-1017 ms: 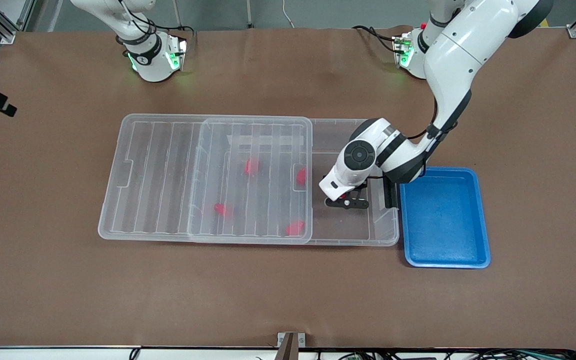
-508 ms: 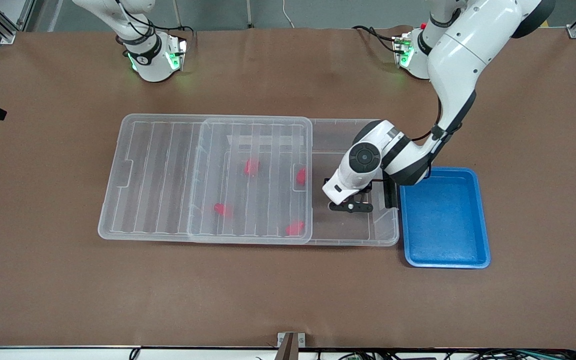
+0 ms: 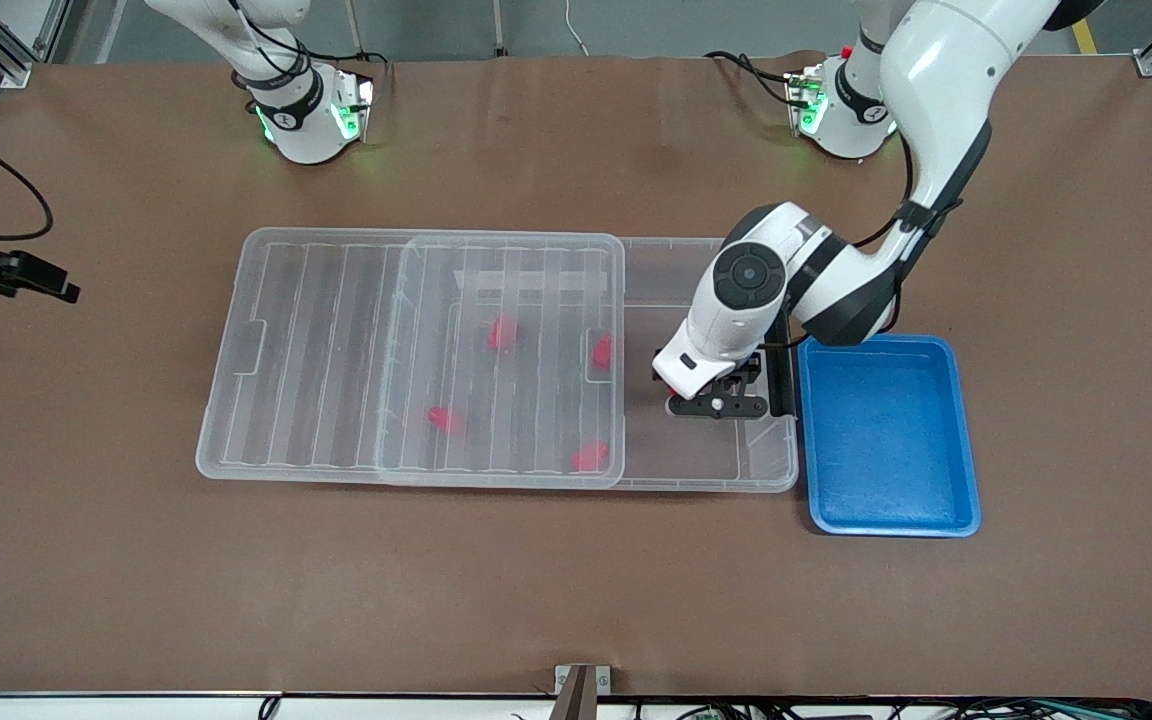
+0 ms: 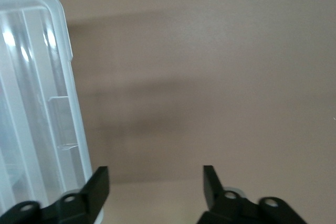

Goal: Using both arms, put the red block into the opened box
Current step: 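Open the left gripper and raise it out of the box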

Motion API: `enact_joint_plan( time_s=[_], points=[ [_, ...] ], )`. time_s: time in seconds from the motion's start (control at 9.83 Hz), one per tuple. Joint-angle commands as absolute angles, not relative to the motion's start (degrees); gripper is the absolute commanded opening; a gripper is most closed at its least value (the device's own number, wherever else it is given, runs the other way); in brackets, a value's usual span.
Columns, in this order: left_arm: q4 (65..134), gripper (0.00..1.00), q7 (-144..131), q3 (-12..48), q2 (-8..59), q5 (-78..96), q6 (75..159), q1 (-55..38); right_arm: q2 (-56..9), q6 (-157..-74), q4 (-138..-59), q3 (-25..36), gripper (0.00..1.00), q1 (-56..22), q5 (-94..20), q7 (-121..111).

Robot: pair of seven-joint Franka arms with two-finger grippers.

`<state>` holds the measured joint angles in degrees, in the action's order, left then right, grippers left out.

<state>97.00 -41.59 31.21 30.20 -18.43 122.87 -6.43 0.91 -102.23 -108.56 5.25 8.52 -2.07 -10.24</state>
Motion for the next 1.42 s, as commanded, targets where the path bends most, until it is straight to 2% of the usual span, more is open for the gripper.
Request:
enact_joint_plan(
  time_s=[0.0, 0.2, 0.51, 1.12, 1.32],
  points=[
    [93.3, 1.00, -41.6, 31.3, 28.5, -17.2, 117.3, -5.8, 0.1, -108.0, -115.2, 4.8, 0.00, 8.0, -1.9, -14.8],
    [87.9, 1.00, -41.3, 31.5, 26.9, -17.0, 110.7, -2.7, -2.1, -114.2, -119.3, 4.5, 0.00, 5.6, -1.9, -15.2],
    [82.9, 1.00, -41.2, 31.5, 22.6, -17.0, 104.3, 1.7, -5.9, -116.9, -120.3, 4.3, 0.00, 3.0, -2.7, -15.0],
    [82.0, 1.00, -31.0, 31.4, 10.6, -11.8, 92.0, 9.1, -6.7, -119.3, -122.3, -0.3, 0.00, 2.8, -7.5, -14.7],
    [82.4, 1.00, -25.5, 28.2, 6.5, -9.1, 89.7, 8.8, -7.0, -119.3, -122.2, -1.2, 0.00, 2.1, -8.4, -14.0]
  ],
)
